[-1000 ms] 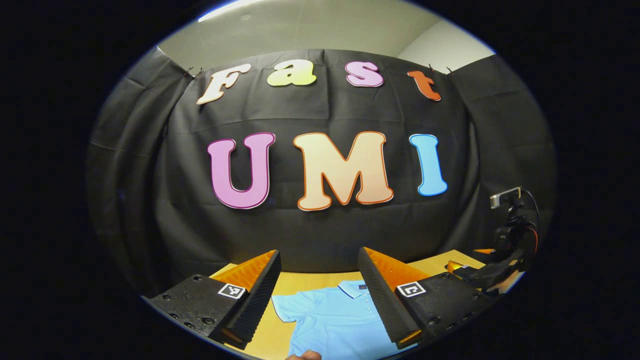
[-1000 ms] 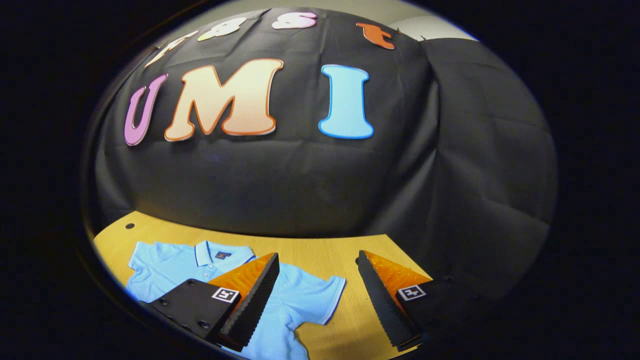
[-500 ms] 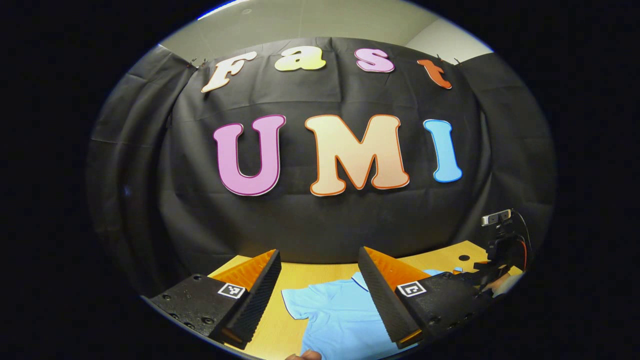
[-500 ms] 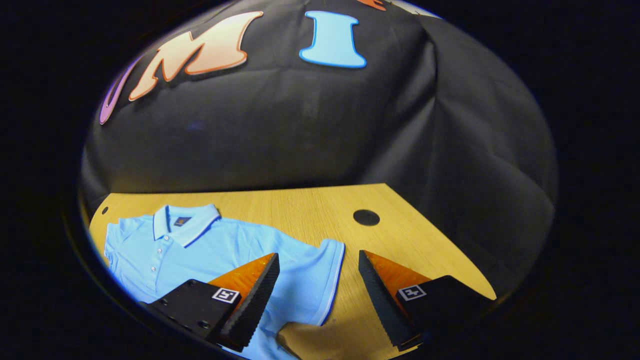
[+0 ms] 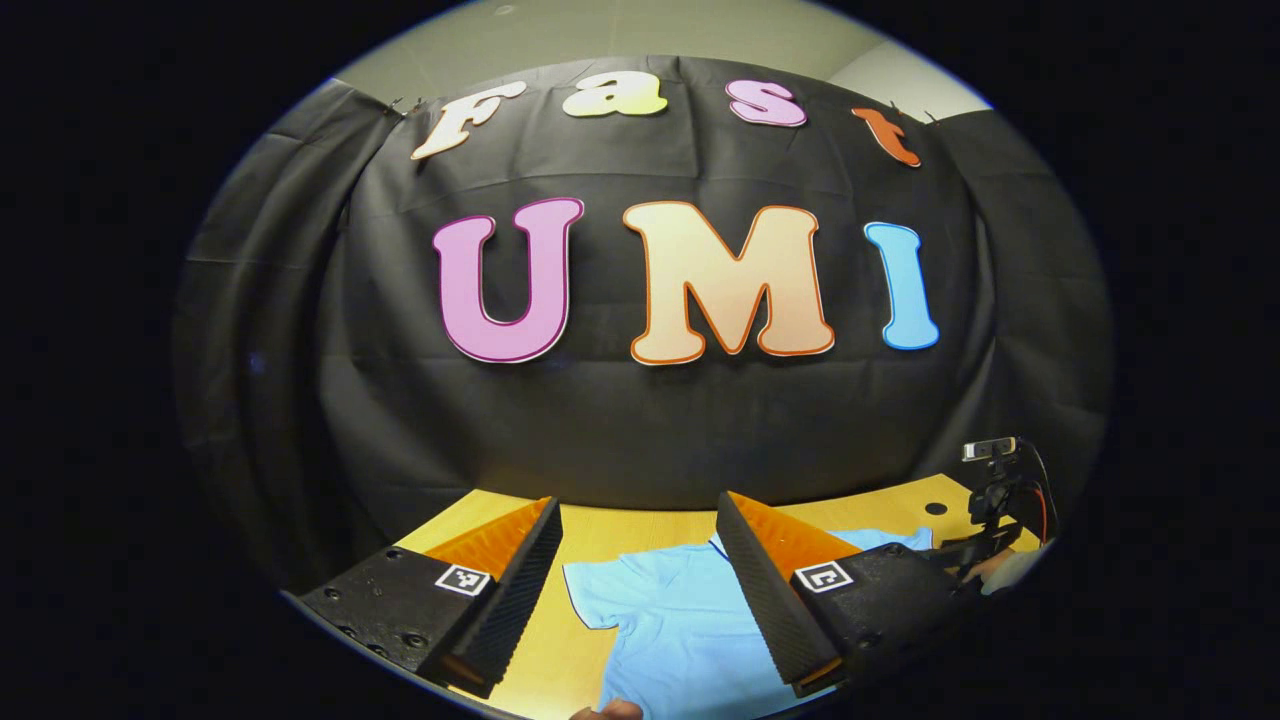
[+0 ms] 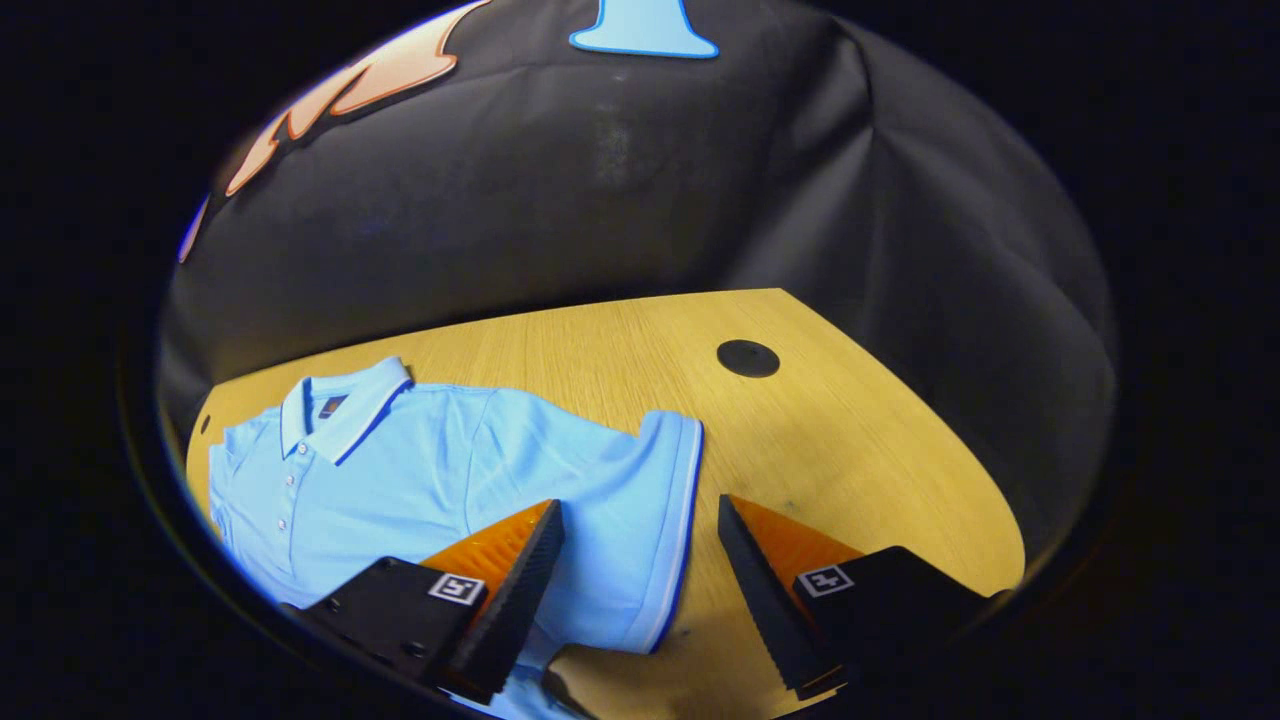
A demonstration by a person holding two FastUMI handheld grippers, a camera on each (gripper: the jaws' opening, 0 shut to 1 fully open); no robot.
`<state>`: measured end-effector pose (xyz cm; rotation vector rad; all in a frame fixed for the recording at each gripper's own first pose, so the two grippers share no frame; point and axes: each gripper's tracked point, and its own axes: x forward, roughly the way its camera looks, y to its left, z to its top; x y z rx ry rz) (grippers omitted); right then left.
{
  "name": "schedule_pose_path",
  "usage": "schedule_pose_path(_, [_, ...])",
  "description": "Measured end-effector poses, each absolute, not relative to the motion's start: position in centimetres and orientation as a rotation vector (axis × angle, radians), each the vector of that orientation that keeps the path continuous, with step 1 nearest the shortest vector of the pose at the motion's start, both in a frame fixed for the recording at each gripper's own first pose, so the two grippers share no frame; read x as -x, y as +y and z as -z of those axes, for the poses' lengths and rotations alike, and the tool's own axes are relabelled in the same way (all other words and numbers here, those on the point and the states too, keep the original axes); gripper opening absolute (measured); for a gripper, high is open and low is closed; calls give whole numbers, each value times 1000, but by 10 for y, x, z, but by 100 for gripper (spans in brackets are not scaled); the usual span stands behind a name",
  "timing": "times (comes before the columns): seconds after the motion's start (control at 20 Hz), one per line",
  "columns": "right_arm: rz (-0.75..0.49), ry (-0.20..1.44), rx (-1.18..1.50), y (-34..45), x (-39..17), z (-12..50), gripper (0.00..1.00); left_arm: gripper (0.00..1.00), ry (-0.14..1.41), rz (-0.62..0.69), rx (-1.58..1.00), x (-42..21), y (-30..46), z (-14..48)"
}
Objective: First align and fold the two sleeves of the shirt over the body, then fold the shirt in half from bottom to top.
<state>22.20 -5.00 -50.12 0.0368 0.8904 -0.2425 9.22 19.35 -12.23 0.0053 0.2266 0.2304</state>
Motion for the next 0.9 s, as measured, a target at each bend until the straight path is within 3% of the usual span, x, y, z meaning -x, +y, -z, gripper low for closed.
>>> schedule_pose_path(0.3, [162,872,-55,-31,-225,502,11,95,252,-246,13,-89,199,132])
schedule_pose_path(0.45, [135,863,-112,-12,-227,491,1,95,248,-252,11,-88,203,131])
schedule_pose_path(0.9, [-60,787,-250,101,-242,458,3,94,265,-267,15,-85,215,140])
